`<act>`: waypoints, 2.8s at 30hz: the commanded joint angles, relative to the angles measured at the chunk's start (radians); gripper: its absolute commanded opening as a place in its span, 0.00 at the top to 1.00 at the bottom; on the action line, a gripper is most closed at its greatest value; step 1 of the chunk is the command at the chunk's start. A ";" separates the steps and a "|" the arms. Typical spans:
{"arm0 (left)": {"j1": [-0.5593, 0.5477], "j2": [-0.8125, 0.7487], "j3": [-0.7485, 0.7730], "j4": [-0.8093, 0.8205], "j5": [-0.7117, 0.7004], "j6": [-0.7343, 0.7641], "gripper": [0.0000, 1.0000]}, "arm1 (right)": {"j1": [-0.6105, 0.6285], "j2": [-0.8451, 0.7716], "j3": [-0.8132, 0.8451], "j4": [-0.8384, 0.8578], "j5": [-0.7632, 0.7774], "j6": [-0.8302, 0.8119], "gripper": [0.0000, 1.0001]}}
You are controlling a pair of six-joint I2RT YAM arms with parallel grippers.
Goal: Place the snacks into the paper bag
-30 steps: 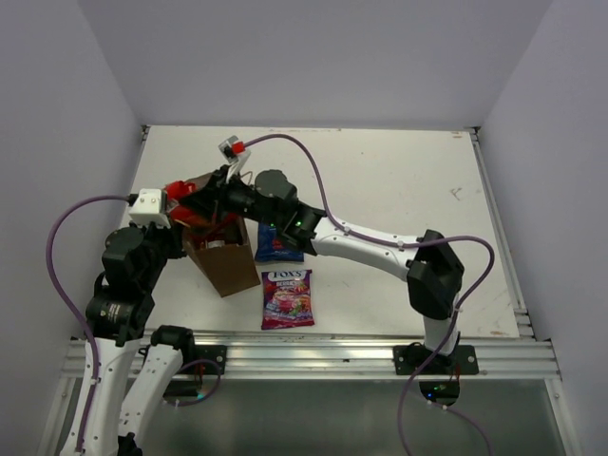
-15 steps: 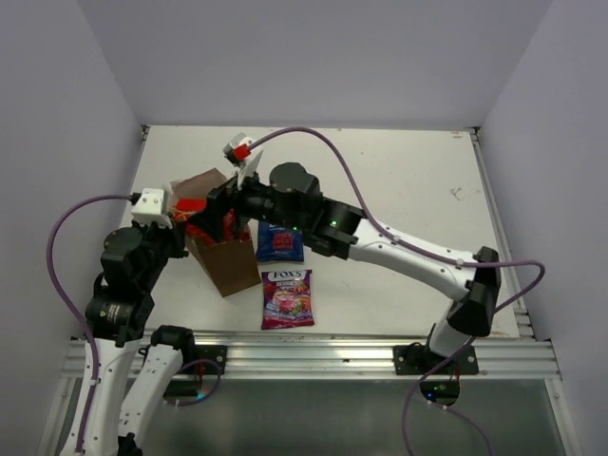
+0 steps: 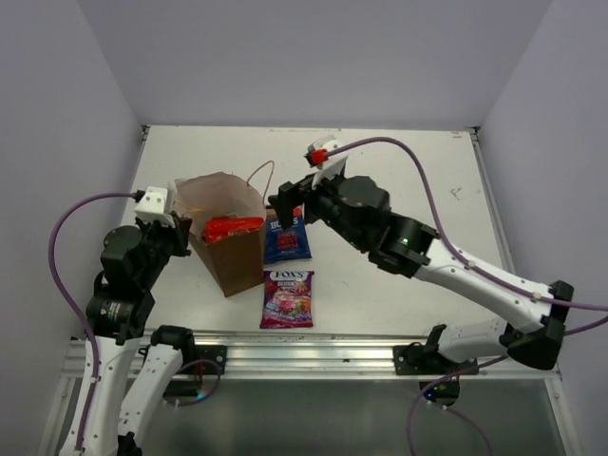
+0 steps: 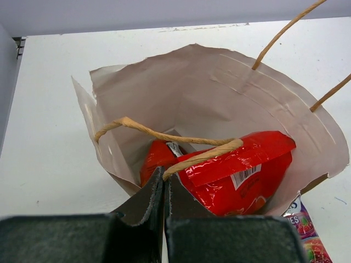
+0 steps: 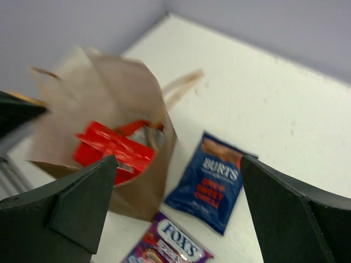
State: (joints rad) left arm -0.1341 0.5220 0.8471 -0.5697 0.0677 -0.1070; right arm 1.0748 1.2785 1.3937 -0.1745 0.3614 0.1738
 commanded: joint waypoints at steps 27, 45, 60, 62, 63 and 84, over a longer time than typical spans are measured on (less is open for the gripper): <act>-0.007 0.015 0.015 0.080 -0.177 0.062 1.00 | -0.349 0.745 -0.087 0.268 -0.265 0.207 0.17; -0.007 -0.027 0.000 0.087 -0.088 0.064 1.00 | -0.355 0.820 -0.094 0.201 -0.259 0.210 0.65; -0.009 -0.048 -0.008 0.087 -0.075 0.059 1.00 | -0.354 0.285 0.135 0.012 -0.101 -0.003 1.00; -0.009 -0.050 -0.011 0.090 -0.072 0.058 1.00 | -0.349 0.248 0.229 0.035 -0.130 -0.007 1.00; -0.009 -0.050 -0.014 0.091 -0.072 0.059 1.00 | -0.346 0.242 0.255 0.049 -0.140 -0.008 1.00; -0.013 -0.070 -0.013 0.082 -0.048 0.058 1.00 | -0.056 0.495 0.338 0.243 -0.269 0.082 1.00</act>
State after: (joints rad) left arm -0.1390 0.4667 0.8265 -0.5415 -0.0032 -0.0586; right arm 1.0237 1.8324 1.7473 -0.0010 0.0837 0.2462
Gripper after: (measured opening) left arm 0.015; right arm 0.062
